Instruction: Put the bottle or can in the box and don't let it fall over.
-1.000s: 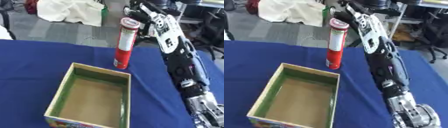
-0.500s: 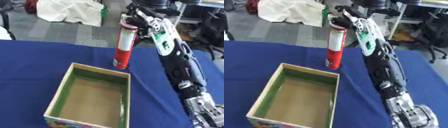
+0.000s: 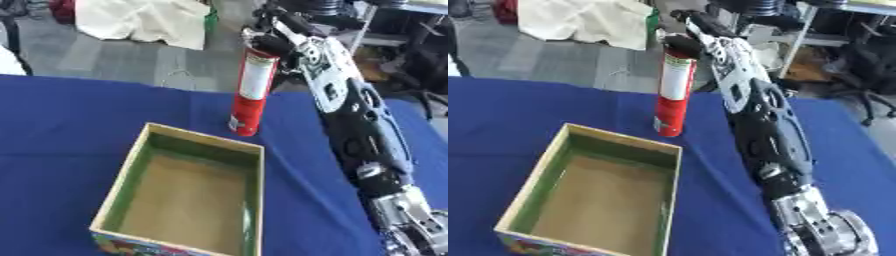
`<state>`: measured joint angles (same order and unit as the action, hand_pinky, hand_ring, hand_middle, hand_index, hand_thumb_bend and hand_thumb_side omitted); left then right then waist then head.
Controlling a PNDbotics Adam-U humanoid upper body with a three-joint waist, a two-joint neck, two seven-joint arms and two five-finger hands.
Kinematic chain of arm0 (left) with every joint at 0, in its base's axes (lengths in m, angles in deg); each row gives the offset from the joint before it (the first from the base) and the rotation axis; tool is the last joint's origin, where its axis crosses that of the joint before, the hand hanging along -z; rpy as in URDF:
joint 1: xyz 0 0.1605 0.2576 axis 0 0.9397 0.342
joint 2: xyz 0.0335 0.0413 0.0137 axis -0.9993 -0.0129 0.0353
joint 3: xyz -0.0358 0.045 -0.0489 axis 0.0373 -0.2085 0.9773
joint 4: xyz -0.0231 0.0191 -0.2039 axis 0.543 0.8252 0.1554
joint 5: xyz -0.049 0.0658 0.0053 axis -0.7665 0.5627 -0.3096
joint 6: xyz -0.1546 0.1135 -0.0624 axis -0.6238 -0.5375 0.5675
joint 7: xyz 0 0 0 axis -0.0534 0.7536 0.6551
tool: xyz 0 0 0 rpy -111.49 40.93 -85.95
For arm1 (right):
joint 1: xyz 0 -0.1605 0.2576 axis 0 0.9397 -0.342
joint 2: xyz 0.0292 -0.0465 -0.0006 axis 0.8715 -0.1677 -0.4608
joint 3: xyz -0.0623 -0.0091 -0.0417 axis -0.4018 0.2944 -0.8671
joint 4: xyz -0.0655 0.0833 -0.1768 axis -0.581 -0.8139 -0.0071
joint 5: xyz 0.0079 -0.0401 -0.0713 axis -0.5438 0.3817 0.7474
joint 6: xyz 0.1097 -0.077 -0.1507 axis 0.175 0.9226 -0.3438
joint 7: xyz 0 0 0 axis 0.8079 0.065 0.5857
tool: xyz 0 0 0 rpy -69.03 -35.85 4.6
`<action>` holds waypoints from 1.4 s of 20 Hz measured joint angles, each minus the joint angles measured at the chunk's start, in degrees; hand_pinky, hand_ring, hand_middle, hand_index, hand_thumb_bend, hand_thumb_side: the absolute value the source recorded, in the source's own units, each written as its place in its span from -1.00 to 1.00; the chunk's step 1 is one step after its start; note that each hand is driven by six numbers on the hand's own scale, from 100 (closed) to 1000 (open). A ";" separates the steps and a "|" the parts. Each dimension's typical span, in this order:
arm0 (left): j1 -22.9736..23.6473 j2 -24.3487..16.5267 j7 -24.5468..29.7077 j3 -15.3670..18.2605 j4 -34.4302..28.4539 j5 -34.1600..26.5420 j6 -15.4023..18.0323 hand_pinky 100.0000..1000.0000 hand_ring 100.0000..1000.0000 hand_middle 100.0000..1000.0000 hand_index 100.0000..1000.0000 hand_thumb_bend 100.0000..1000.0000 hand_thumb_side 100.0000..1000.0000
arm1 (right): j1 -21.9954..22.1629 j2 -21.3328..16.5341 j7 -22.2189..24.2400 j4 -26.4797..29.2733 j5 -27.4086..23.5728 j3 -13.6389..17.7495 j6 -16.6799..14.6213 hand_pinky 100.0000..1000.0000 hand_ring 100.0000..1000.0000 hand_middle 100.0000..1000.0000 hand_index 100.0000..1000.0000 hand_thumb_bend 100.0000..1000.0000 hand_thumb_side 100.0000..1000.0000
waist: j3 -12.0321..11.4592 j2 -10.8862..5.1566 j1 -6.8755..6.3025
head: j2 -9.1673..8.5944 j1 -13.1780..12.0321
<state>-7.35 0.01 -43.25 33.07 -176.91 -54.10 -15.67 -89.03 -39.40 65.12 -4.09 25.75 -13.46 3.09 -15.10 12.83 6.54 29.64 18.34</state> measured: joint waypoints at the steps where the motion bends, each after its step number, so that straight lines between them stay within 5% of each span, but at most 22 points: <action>1: -0.01 0.00 0.01 0.00 0.00 0.03 0.00 -0.21 0.50 0.15 0.15 -0.68 0.70 | -0.06 0.00 -0.34 0.76 0.22 0.01 0.09 0.79 0.94 0.86 1.00 -1.00 1.00 | -0.08 0.10 0.00 | 0.00 0.00; 10: -0.23 0.00 0.23 -0.31 0.00 0.26 0.18 -0.22 0.50 0.15 0.15 -0.68 0.72 | -0.66 0.00 -0.29 3.75 0.76 0.19 0.95 0.88 0.99 0.89 1.00 -1.00 1.00 | -0.68 0.81 0.05 | 0.00 0.04; 28: -0.80 0.00 0.38 -0.33 0.00 0.55 0.33 -0.22 0.50 0.15 0.15 -0.68 0.73 | -1.62 -0.72 -0.09 -0.67 1.62 0.35 -1.23 0.86 1.00 0.88 1.00 -1.00 1.00 | -1.20 2.24 0.37 | 0.04 0.10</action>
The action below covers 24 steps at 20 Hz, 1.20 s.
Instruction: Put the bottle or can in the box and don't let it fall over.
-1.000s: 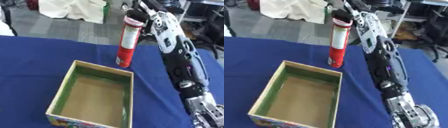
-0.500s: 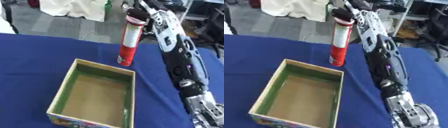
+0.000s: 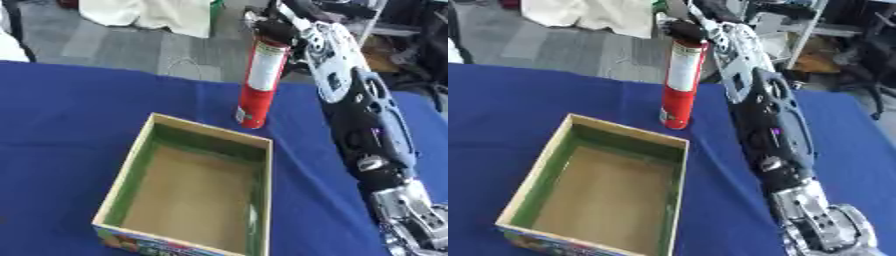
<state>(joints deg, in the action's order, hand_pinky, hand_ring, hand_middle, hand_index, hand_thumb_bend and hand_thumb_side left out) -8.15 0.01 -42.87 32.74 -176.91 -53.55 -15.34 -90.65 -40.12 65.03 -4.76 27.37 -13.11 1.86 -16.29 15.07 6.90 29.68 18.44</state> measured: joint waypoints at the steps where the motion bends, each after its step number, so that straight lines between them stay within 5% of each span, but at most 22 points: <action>1: -0.01 0.00 0.02 0.00 0.00 0.02 0.02 -0.22 0.50 0.15 0.15 -0.68 0.73 | 0.02 -0.10 -0.07 -0.27 0.08 0.00 -0.21 0.86 1.00 0.88 1.00 -1.00 1.00 | -0.01 0.07 0.02 | 0.00 0.00; 13: -0.23 0.00 0.12 0.00 0.00 0.47 0.11 -0.22 0.50 0.15 0.15 -0.68 0.76 | 0.13 -0.64 -0.16 -1.37 0.59 -0.34 -2.05 0.83 0.99 0.86 0.98 -1.00 1.00 | -0.26 1.20 0.49 | -0.03 -0.06; 21: -0.46 0.01 0.13 0.00 0.00 0.95 0.12 -0.22 0.50 0.15 0.15 -0.67 0.77 | 0.13 -1.27 -0.07 -0.90 2.43 -0.34 -3.19 0.56 0.67 0.72 0.86 -1.00 1.00 | -0.52 1.87 0.68 | -0.02 -0.08; 24: -0.50 0.02 0.14 0.00 0.00 0.97 0.13 -0.22 0.50 0.15 0.15 -0.67 0.77 | 0.14 -1.29 0.17 -0.80 3.35 -0.33 -3.54 0.48 0.58 0.72 0.80 -1.00 0.74 | -0.64 1.95 0.68 | -0.01 -0.02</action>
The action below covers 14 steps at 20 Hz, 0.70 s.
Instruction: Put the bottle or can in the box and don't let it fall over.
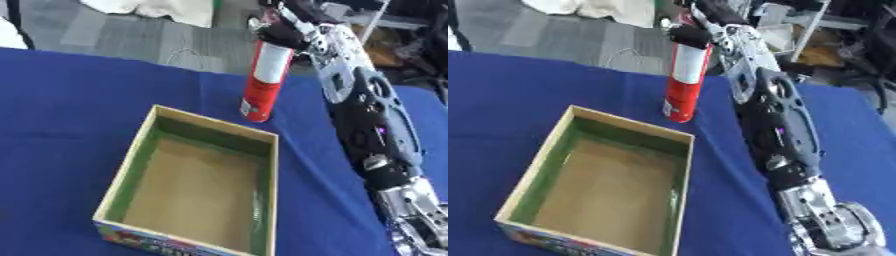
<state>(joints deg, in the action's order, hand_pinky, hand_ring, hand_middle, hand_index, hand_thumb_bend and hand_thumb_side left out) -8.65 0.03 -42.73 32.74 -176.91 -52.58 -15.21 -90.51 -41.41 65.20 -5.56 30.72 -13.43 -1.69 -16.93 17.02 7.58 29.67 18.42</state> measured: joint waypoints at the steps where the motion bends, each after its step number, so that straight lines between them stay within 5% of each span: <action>1: -0.03 0.01 0.00 0.00 0.00 0.00 0.00 -0.22 0.50 0.15 0.15 -0.67 0.77 | -0.01 -0.01 0.11 0.04 0.34 0.00 -0.12 0.47 0.56 0.73 0.79 -1.00 0.67 | -0.03 0.03 0.00 | 0.00 0.07; 4: -0.05 0.01 0.00 0.00 0.00 0.00 0.01 -0.22 0.50 0.15 0.14 -0.67 0.78 | 0.00 -0.04 0.61 0.19 1.40 0.03 -0.48 0.38 0.51 0.73 0.78 -1.00 0.41 | -0.09 0.16 0.00 | 0.01 0.23; 14: -0.10 0.02 0.00 0.00 0.00 -0.02 0.02 -0.20 0.51 0.15 0.14 -0.67 0.78 | -0.07 -0.13 2.90 0.24 0.22 0.50 -0.45 -0.06 0.42 0.81 0.92 -1.00 0.08 | -0.34 0.26 0.00 | 0.40 0.50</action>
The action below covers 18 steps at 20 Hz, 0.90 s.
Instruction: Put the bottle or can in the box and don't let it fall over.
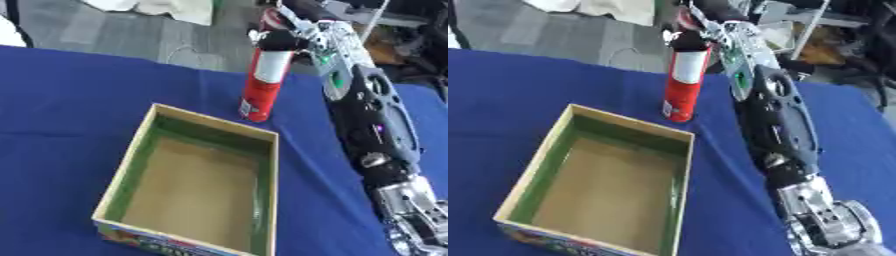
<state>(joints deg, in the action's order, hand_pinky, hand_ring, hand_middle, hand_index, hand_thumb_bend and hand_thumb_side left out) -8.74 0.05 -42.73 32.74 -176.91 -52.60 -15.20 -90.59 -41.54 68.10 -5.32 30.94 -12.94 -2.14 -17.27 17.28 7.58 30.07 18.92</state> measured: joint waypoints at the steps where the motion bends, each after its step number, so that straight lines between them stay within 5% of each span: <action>1: 0.00 0.00 0.00 0.00 0.00 -0.01 0.00 -0.20 0.51 0.15 0.14 -0.67 0.77 | -0.02 -0.06 0.50 -0.03 -0.07 0.00 -0.10 -0.09 0.40 0.81 0.92 -1.00 0.03 | 0.00 0.00 0.00 | 0.04 0.02; 6: -0.03 0.00 0.02 0.00 0.00 -0.13 0.03 -0.20 0.51 0.15 0.14 -0.67 0.77 | -0.34 -0.33 2.70 -0.17 -0.11 0.05 -0.57 -0.18 0.10 0.64 0.85 -0.91 -0.45 | -0.06 0.00 -0.01 | 0.11 0.14; 8: -0.07 0.00 0.06 0.00 0.00 -0.24 0.07 -0.19 0.51 0.15 0.14 -0.67 0.78 | -0.50 -0.38 3.23 -0.30 0.01 0.11 -0.66 -0.22 0.04 0.61 0.82 -0.73 -0.67 | -0.10 0.00 -0.02 | 0.12 0.18; 12: -0.23 0.00 0.08 0.00 0.00 -0.50 0.09 -0.18 0.51 0.15 0.14 -0.66 0.78 | -0.62 -0.43 3.92 -0.46 0.02 0.23 -0.85 -0.37 -0.07 0.56 0.74 -0.55 -0.87 | -0.13 0.00 -0.03 | 0.12 0.37; 16: -0.41 0.00 0.08 0.00 0.00 -0.60 0.09 -0.18 0.51 0.15 0.14 -0.66 0.78 | -0.70 -0.44 3.87 -0.64 -0.17 0.25 -0.97 -0.51 -0.13 0.42 0.57 -0.78 -1.00 | -0.09 0.00 -0.03 | 0.13 0.41; 18: -0.45 0.00 0.08 0.00 0.00 -0.67 0.09 -0.17 0.51 0.15 0.14 -0.67 0.78 | -0.70 -0.44 3.51 -0.67 -0.31 0.25 -0.90 -0.63 -0.20 0.16 0.40 -0.88 -1.00 | -0.07 0.00 -0.03 | 0.14 0.41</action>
<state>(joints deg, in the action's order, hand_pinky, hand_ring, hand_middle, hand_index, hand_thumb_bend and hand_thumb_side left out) -9.19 0.05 -42.65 32.73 -176.91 -53.27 -15.11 -91.28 -41.98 71.61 -5.99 30.63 -12.68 -3.03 -17.34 17.28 7.55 30.21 19.33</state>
